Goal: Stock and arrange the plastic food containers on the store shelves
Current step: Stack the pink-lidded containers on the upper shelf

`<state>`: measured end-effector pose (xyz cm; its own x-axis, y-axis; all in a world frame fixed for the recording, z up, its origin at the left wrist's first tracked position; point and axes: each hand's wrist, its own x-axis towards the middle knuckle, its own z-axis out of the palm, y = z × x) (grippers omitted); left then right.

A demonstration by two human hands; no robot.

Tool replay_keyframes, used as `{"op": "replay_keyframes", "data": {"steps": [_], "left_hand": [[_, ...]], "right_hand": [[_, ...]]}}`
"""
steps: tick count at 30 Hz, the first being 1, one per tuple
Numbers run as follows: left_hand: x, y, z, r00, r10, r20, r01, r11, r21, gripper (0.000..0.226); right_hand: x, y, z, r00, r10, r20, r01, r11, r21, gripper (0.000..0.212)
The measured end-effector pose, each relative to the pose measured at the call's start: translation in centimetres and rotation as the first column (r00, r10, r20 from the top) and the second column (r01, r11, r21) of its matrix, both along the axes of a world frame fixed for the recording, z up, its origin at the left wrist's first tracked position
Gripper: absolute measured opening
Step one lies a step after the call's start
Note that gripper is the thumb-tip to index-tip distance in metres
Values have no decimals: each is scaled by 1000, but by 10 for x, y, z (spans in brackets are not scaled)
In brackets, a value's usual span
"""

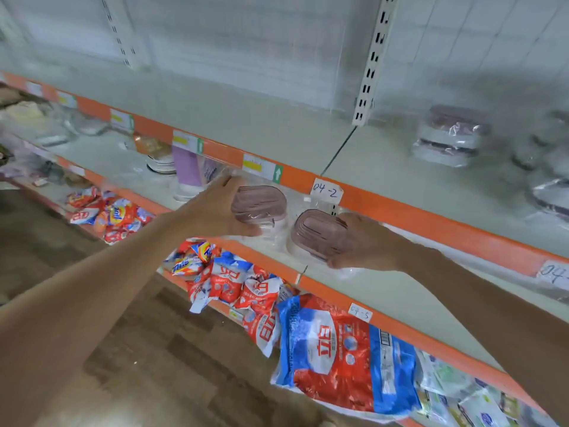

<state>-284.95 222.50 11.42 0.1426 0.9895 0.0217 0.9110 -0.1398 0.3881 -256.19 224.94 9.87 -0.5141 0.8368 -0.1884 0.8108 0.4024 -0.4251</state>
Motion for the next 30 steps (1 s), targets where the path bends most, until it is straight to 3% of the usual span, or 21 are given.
{"op": "replay_keyframes", "data": {"steps": [6,15,25,30], "left_hand": [[15,39,57,994,-51,96,42,995,95,87],[89,131,115,972,-232,32,226,965,137,87],[147,187,52,957,-286,53,289,955,-70,94],[144,219,53,873,-461,-160,437,885,-160,95]], "right_hand": [[30,20,69,998,-25,-61,29,997,72,65],[106,79,116,991,-105,78,86,974,210,55],[152,102,66,964,-234,125,221,969,113,62],[146,113,58,922,-331,199,318,943,98,84]]}}
